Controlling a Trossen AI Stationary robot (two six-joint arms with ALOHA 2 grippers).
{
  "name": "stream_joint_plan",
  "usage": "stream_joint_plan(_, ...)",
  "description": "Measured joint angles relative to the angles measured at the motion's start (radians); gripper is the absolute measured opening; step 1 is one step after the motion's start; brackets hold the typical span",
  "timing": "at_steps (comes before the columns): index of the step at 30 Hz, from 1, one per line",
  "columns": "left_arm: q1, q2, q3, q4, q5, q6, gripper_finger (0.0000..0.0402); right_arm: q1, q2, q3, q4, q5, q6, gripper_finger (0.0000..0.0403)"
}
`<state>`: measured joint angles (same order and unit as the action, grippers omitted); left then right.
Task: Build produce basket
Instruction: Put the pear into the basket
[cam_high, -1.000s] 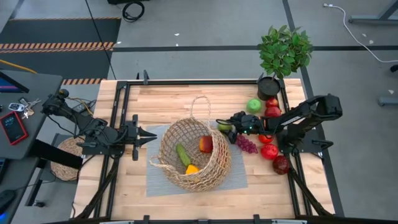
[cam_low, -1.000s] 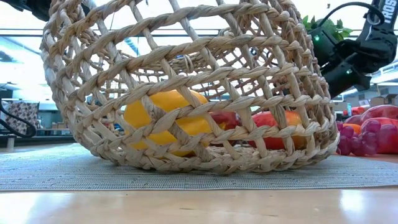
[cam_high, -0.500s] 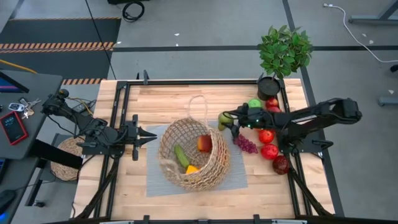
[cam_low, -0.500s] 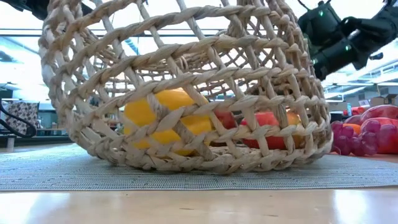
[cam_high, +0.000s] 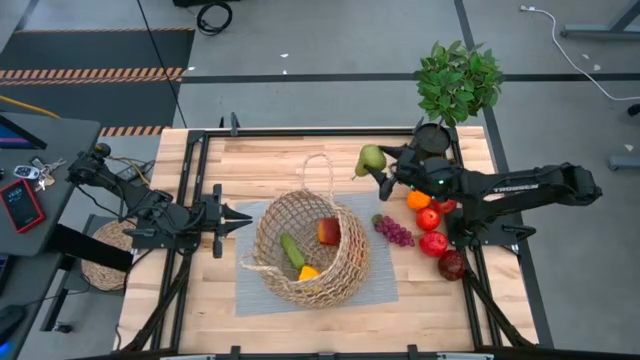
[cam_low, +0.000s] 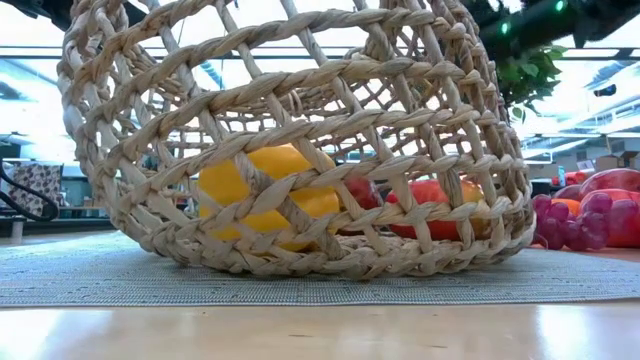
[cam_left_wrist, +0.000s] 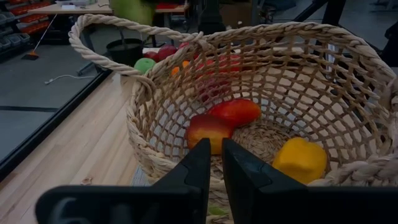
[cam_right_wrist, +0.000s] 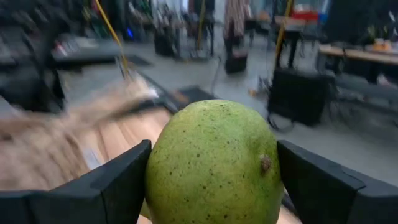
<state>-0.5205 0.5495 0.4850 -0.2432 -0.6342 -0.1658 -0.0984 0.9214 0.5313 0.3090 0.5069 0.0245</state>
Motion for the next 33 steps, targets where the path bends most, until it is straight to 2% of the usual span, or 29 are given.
stream_joint_plan(11, 0.000, 0.000, 0.000, 0.000, 0.000, 0.000, 0.0048, 0.111, -0.005, 0.009, 0.241, -0.110, -0.010, 0.0330)
stream_joint_plan(17, 0.000, 0.000, 0.000, 0.000, 0.000, 0.000, 0.0048, 0.175, -0.006, 0.009, 0.374, -0.115, -0.031, 0.0330)
stream_joint_plan(21, 0.000, 0.000, 0.000, 0.000, 0.000, 0.000, 0.0048, 0.215, -0.003, 0.009, 0.385, -0.116, -0.064, 0.0331)
stream_joint_plan(33, 0.000, 0.000, 0.000, 0.000, 0.000, 0.000, 0.0048, 0.298, 0.118, 0.017, 0.529, -0.115, -0.185, 0.0331)
